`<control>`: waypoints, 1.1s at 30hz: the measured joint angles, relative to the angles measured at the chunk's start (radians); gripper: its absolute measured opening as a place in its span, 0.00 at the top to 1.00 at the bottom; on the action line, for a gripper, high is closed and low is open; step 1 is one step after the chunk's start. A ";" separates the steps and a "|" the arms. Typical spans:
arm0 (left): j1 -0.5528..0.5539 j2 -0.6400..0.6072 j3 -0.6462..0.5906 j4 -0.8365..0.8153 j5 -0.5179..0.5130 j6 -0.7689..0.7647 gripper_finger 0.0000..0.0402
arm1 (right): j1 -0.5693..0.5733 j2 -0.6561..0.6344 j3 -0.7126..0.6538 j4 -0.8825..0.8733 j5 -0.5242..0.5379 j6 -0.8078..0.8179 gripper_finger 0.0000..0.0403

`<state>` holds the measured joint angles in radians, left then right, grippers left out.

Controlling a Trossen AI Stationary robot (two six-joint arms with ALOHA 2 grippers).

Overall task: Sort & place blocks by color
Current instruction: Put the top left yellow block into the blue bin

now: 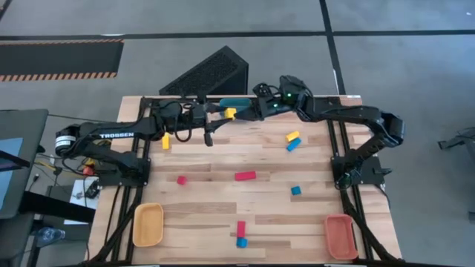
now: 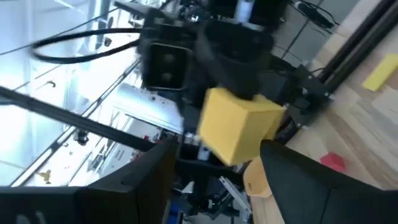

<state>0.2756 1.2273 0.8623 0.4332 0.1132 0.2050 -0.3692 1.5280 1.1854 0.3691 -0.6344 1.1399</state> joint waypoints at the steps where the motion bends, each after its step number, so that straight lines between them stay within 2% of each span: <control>1: 0.001 0.002 0.000 -0.001 0.004 0.000 0.69 | 0.001 0.003 -0.001 -0.007 0.002 0.003 0.33; 12: -0.003 0.003 0.000 -0.007 -0.021 -0.039 0.69 | -0.032 0.016 0.002 -0.028 0.003 -0.025 0.33; 16: 0.007 0.002 0.000 0.005 -0.115 -0.179 0.69 | -0.070 -0.020 -0.001 -0.042 0.009 -0.048 0.33; 20: 0.050 0.002 0.000 0.010 -0.099 -0.255 0.69 | -0.123 -0.091 0.001 -0.041 0.017 -0.095 0.33; 27: 0.075 0.002 0.000 0.053 -0.097 -0.253 0.69 | -0.206 -0.201 0.002 -0.197 0.088 -0.277 0.33; 33: 0.075 0.001 0.000 0.190 -0.066 -0.209 0.69 | -0.207 -0.212 0.000 -0.374 0.103 -0.285 0.33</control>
<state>0.3504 1.2286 0.8627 0.6231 0.0471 -0.0037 -0.5760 1.3160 1.1858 -0.0052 -0.5312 0.8551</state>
